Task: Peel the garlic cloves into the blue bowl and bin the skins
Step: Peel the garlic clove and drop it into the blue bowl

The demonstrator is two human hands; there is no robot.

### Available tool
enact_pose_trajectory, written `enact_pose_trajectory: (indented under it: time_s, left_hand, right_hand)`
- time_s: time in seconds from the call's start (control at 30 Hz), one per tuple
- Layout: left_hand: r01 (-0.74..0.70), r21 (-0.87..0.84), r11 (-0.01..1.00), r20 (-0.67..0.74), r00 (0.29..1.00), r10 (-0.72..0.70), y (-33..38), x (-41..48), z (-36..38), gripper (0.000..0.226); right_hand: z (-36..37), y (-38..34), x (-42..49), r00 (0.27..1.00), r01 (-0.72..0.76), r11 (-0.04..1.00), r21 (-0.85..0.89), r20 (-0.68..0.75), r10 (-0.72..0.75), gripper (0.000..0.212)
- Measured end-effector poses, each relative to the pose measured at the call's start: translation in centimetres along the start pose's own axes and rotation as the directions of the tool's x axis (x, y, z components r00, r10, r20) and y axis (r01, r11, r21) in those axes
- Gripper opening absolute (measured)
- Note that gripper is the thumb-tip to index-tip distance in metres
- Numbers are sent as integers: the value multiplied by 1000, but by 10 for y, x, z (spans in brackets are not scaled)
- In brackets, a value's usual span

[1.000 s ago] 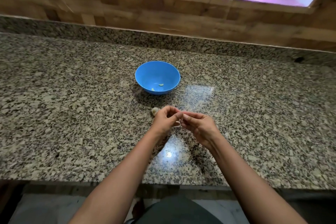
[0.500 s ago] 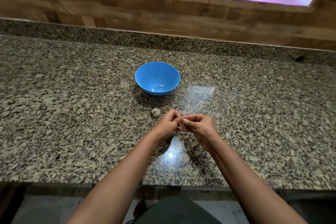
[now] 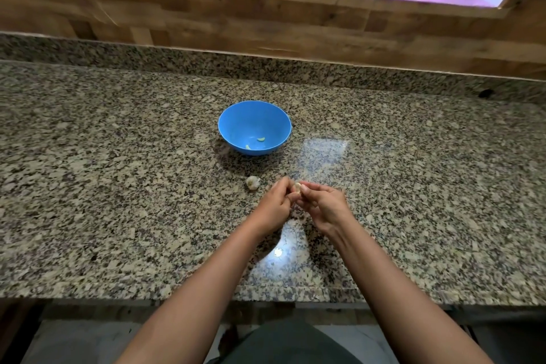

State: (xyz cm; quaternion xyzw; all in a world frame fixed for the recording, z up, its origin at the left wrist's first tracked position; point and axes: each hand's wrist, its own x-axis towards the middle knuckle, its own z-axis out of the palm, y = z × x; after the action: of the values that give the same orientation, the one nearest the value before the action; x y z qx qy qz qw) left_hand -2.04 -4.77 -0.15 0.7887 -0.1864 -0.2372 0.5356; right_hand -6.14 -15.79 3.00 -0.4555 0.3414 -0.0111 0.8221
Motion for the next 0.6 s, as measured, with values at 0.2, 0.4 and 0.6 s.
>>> enact_pose_trajectory:
  time_s: [0.2,0.4,0.6]
  left_hand:
    - [14,17,1000,10,1000,-14,-8,-8,-5,9]
    - [73,-20,997,-117,990,-75,-10,-4,-10,20]
    - [138,-100,985,-96,984,-147,-11,-1,-12,12]
  right_hand:
    - [-12,-1,9,999,-28,999,28,-30,29,18]
    - [-13,4,10,998,-21,992,-125,49,28,17]
    - [-13,4,10,997,51,976,-211,70,-37,11]
